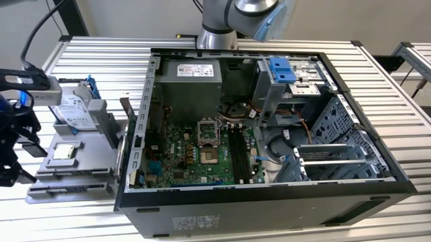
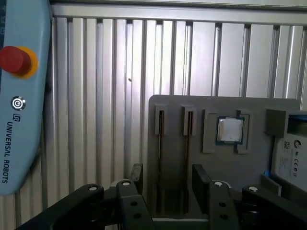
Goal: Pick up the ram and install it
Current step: 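Pick up the ram and move it above insertion slot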
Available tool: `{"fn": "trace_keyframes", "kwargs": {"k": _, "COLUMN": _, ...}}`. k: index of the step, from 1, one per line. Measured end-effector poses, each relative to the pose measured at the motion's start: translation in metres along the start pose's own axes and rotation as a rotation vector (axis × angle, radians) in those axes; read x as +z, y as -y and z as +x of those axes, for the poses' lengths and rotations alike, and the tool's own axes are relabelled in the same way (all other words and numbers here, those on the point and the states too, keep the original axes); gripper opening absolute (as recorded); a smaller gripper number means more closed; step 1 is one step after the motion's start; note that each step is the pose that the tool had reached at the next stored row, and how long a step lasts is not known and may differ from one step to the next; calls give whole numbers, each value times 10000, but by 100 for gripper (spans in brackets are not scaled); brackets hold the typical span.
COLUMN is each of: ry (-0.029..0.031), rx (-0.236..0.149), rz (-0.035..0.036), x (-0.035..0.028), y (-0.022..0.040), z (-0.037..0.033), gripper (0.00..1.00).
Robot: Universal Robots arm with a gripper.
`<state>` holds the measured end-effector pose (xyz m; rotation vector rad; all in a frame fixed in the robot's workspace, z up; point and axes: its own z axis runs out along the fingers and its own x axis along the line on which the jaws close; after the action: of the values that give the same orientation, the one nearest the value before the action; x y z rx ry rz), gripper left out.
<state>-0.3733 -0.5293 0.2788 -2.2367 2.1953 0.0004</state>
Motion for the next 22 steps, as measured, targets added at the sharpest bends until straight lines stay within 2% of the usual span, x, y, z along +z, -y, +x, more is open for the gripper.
{"fn": "trace_keyframes", "kwargs": {"k": 11, "ry": 5, "rx": 0, "rz": -24, "x": 187, "y": -1, "z": 1, "gripper": 100}}
{"fn": "trace_keyframes", "kwargs": {"k": 22, "ry": 44, "rx": 0, "rz": -22, "x": 383, "y": -2, "z": 8, "gripper": 100}}
